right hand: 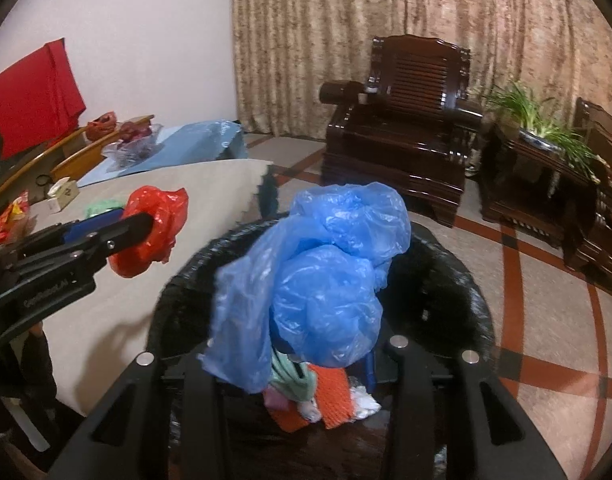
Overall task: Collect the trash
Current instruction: 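Carry both bags over the bin and open both grippers to drop them, then move both grippers back to the remaining trash on the table, then grasp the white printed tube with the left gripper, then grasp the white tissue with the right gripper while the left gripper holds the tube, then carry tube and tissue over the bin and open both grippers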
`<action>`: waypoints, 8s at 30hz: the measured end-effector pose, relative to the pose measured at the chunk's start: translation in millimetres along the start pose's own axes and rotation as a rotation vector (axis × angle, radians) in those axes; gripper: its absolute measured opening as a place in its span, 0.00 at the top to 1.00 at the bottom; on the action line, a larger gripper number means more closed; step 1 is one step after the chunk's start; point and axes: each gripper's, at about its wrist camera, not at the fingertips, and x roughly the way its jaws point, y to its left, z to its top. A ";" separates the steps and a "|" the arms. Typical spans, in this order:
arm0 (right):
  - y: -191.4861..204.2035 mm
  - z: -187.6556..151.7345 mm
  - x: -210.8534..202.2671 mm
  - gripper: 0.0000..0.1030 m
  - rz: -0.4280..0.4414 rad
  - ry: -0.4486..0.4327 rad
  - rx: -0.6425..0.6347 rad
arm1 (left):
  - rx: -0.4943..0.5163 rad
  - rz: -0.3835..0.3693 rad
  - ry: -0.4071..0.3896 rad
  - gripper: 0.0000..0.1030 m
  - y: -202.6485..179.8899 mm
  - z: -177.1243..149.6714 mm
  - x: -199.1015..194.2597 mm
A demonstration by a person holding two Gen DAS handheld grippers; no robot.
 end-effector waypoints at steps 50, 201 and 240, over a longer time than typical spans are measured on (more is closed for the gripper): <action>139.5 52.6 45.0 0.06 0.216 -0.090 -0.147 | -0.196 0.438 -0.074 0.13 192.9 -3.0 -95.5; 296.4 56.7 88.3 0.85 0.538 0.033 -0.346 | -0.369 0.404 -0.053 0.70 259.2 -54.8 -115.8; 29.4 26.7 -7.3 0.85 0.096 -0.050 -0.045 | -0.035 -0.038 0.010 0.70 15.4 3.9 -8.7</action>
